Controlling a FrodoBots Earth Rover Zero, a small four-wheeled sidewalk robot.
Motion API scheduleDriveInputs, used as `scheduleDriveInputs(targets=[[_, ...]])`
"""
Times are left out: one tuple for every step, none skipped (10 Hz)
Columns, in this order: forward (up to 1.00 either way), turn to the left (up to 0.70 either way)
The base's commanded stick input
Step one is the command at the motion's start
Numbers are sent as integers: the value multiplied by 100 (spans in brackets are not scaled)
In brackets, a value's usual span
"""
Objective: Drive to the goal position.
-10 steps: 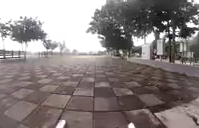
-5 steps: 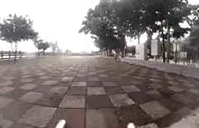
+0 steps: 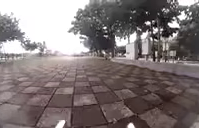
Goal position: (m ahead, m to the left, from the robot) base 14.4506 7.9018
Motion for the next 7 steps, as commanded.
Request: scheduleDriveInputs(targets=[[70,-9],[70,0],[70,0],[70,0],[70,0],[70,0],[70,0]])
